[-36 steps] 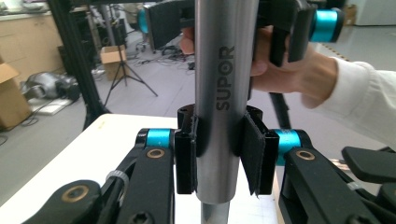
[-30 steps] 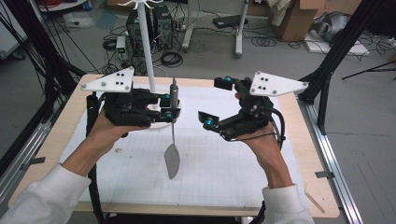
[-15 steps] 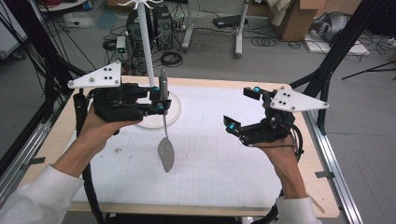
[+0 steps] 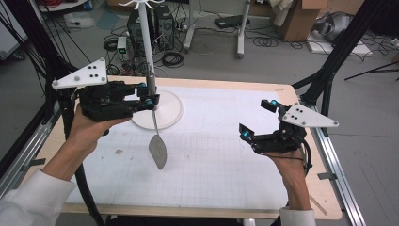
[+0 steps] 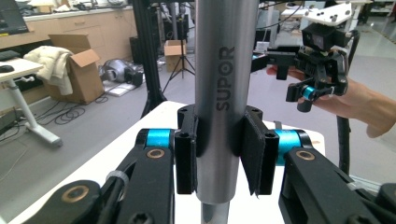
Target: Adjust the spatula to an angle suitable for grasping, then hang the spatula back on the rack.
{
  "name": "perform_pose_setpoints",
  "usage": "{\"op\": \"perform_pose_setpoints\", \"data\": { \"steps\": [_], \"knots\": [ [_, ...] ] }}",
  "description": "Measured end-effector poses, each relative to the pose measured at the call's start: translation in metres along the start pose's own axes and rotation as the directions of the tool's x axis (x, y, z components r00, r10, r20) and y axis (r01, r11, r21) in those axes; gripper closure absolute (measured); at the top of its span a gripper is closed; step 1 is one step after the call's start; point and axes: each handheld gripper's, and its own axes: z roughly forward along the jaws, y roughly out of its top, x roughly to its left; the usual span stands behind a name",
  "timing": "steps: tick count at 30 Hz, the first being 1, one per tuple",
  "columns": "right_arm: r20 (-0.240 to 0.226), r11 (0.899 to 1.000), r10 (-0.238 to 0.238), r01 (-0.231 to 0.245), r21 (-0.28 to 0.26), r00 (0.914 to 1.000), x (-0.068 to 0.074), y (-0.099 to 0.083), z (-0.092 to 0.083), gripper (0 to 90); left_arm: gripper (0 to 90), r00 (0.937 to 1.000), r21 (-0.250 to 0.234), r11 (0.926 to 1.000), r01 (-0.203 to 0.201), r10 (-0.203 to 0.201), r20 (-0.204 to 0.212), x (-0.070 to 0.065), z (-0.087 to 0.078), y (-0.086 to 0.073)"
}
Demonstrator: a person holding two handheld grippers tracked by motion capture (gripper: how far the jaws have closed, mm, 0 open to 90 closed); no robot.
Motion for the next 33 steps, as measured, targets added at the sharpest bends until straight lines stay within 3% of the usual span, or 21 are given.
{"op": "perform_pose_setpoints", "data": {
  "steps": [14,25,33],
  "knots": [
    [0.0,0.999,0.034,-0.034,0.037,0.9994,-0.009,-0.041,0.003,0.3,68.7,0.998,-0.011,0.9994,0.032,-0.032,-0.055,0.008,-0.021,-0.003],
    [-0.004,0.999,0.019,-0.018,0.045,0.9998,-0.007,-0.047,0.005,0.3,68.7,0.9976,-0.006,0.9997,0.024,-0.025,-0.064,0.007,-0.022,-0.001],
    [0.008,0.999,0.025,-0.025,0.034,0.9997,-0.008,-0.053,0.0,0.3,68.7,0.9935,0.002,0.9991,0.043,-0.042,-0.106,0.008,-0.022,-0.001]
  ]
}}
